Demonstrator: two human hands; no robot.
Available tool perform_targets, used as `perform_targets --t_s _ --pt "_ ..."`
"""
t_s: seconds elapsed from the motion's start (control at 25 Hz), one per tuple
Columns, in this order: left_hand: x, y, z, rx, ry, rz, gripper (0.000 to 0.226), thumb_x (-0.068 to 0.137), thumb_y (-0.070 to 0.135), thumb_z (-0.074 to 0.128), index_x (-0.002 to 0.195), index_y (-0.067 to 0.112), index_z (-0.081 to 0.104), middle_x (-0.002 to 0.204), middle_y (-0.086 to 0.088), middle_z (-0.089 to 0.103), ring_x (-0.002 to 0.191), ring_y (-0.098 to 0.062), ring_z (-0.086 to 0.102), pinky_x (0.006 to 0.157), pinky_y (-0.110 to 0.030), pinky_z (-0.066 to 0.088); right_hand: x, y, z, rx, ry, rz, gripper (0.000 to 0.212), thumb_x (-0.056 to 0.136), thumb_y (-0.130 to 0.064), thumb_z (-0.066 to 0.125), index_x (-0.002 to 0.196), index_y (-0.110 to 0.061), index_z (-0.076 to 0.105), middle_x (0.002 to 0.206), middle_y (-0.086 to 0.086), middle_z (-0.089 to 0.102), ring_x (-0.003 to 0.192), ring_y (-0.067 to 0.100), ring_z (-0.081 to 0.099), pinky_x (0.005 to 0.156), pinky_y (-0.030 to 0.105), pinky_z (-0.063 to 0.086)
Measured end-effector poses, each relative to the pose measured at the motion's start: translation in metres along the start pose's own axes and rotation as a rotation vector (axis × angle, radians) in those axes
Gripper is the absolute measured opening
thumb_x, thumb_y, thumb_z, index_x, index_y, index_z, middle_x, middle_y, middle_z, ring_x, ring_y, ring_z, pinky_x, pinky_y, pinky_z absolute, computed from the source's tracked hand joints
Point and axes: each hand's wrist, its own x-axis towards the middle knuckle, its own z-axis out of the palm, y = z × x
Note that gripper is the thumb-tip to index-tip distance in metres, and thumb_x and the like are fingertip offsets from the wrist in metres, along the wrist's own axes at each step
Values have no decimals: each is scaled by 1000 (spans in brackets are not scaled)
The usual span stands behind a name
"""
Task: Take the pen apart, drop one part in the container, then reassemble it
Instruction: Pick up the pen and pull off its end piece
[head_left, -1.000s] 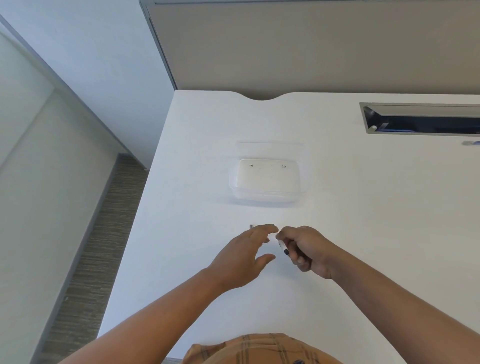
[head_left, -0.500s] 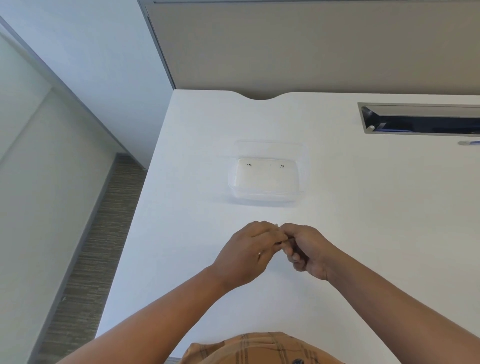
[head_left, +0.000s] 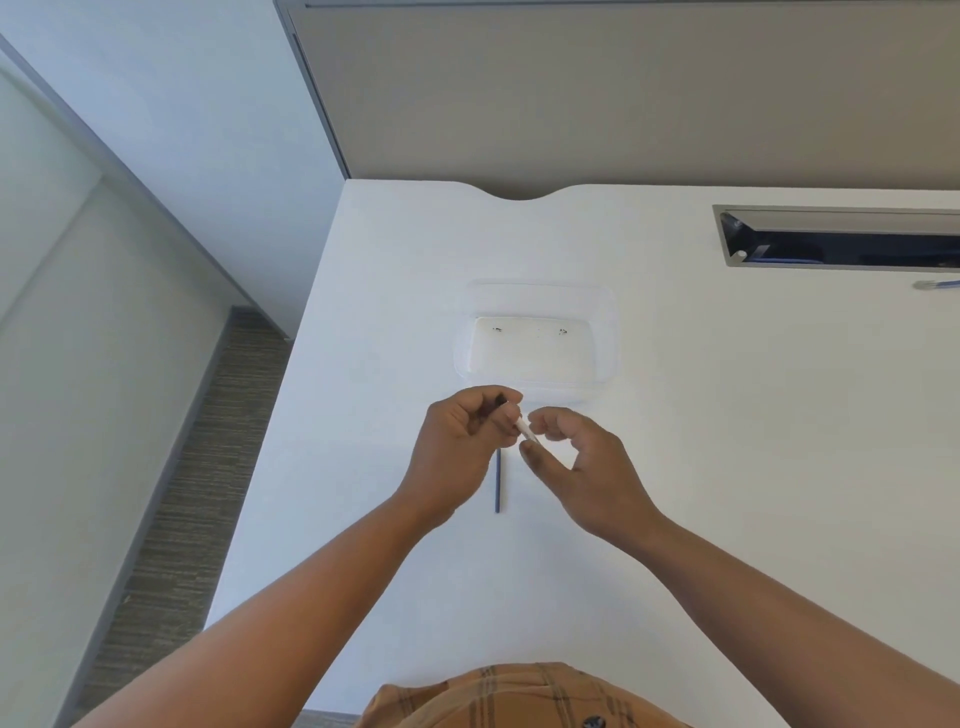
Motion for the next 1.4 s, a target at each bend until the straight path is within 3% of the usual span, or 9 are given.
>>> perform_targets --t_s 0.16,0.32,0.52,0.68,0.84,0.96,1.16,1.24,1.4 --pt "-3 -4 -3 -44 -52 -63 19 102 13 56 111 8 72 94 -9 76 87 -20 73 90 -34 59 1 1 3 36 -89 -15 10 101 -32 58 103 -30 68 85 -13 72 74 8 65 69 33 53" --pt "-2 -7 -10 5 -77 -80 19 102 12 56 110 11 73 99 -11 76 88 -19 73 90 -36 59 2 5 2 6 -115 -26 13 102 -33 55 97 -33 67 75 -6 64 61 13 52 63 35 47" --pt "-1 0 -19 188 -107 -60 16 97 8 63 107 12 75 91 -3 78 83 -15 74 78 -23 58 4 6 0 -91 -120 -50 28 100 -56 48 101 -36 68 72 2 58 59 11 44 58 34 40" --pt "2 5 -25 416 -151 -46 16 90 12 68 95 22 79 83 -2 77 68 -12 66 64 -22 52 7 4 -3 -224 -102 -52 26 99 -49 51 90 -29 65 73 -1 61 65 17 54 64 44 49" --pt "0 4 -22 485 -169 -27 17 85 9 70 88 21 80 76 -3 75 61 -5 57 58 -14 44 8 1 -5 -278 -266 -32 18 103 -38 47 90 -29 55 72 -3 59 61 17 48 63 43 47" --pt "-2 3 -22 461 -212 -27 18 85 10 69 87 25 81 80 -3 77 70 -10 65 67 -23 51 6 -3 -5 -327 -346 -59 29 105 -47 39 89 -30 55 78 1 63 67 19 51 65 43 47" --pt "-3 -3 -26 414 -270 -46 18 86 15 70 88 29 81 84 -5 78 88 -37 70 86 -51 57 8 -3 -5 -434 -340 -75 40 106 -48 37 68 -35 38 67 -8 48 63 11 44 62 37 40" --pt "-2 -3 -24 448 -281 -39 17 87 14 69 87 27 80 83 0 78 80 -27 72 79 -42 59 8 -3 -5 -470 -338 -86 41 105 -48 37 68 -31 38 68 -7 48 64 14 45 62 38 42" --pt "-3 -2 -17 506 -265 -18 12 85 11 69 85 19 78 72 7 74 61 -4 60 60 -16 48 9 -2 -5 -498 -336 -97 39 105 -46 39 73 -24 44 70 -4 51 68 20 50 63 40 43"
